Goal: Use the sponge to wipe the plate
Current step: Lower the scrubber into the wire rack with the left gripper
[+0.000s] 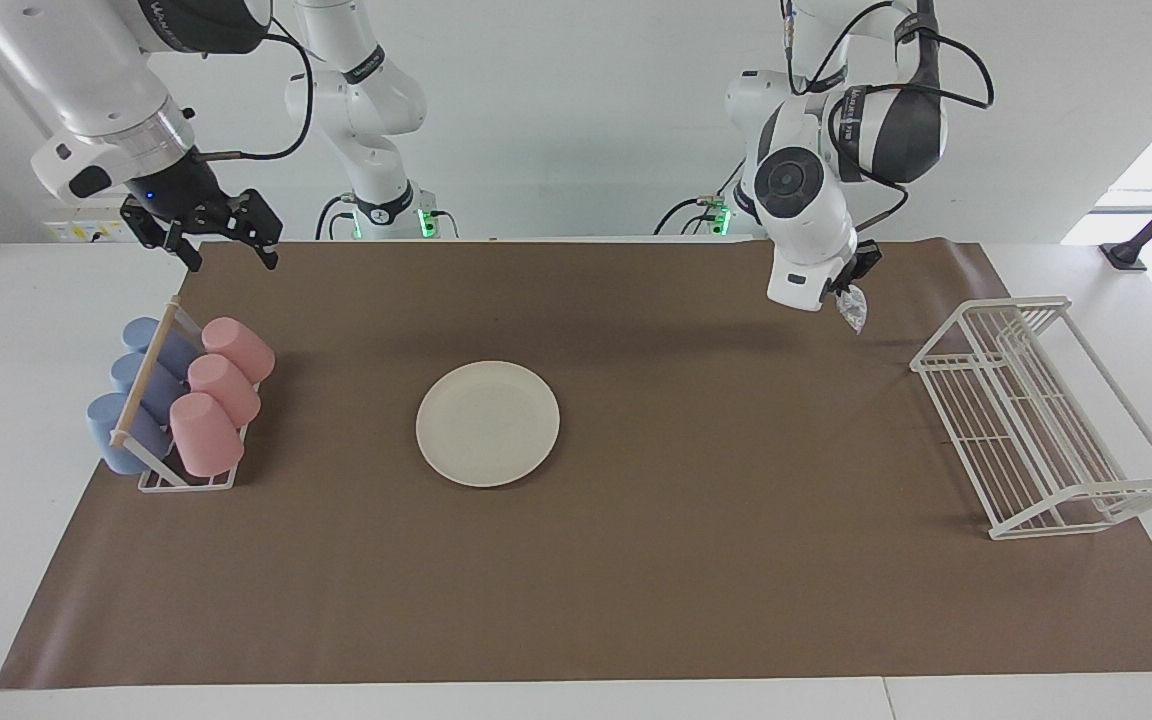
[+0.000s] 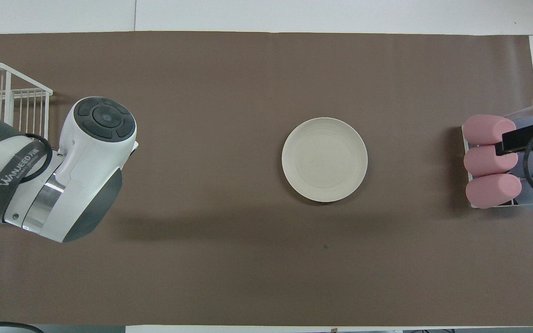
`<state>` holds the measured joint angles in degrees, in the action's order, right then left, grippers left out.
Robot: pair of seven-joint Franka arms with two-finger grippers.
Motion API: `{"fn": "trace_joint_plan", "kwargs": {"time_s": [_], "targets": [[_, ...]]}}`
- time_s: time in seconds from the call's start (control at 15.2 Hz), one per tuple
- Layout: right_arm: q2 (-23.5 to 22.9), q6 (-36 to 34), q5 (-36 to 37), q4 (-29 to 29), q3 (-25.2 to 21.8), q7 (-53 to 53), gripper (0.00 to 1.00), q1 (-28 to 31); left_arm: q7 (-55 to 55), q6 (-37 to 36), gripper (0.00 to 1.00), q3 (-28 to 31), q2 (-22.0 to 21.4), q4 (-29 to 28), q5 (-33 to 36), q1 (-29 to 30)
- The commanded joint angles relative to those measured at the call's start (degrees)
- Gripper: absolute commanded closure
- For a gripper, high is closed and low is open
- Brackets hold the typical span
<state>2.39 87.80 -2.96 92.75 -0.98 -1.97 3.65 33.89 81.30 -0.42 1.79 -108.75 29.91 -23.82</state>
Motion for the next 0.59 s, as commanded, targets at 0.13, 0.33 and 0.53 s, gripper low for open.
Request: {"fn": "trace_joint_plan", "kwargs": {"time_s": [0.13, 0.33, 0.53], "targets": [[0.0, -1.0, 0.2, -0.1, -0.1, -1.7, 0.00, 0.1, 1.0, -3.3, 1.00, 0.3, 2.5, 2.0, 16.4, -0.5], [-0.1, -0.6, -0.2, 0.9, 0.0, -1.6, 0.00, 0.0, 0.9, -3.3, 1.00, 0.6, 6.3, 2.2, 24.5, 0.3], [0.2, -0.7, -0.2, 1.7, 0.1, -1.4, 0.00, 0.0, 0.7, -3.4, 1.00, 0.9, 11.5, 5.0, 30.7, 2.3]]}}
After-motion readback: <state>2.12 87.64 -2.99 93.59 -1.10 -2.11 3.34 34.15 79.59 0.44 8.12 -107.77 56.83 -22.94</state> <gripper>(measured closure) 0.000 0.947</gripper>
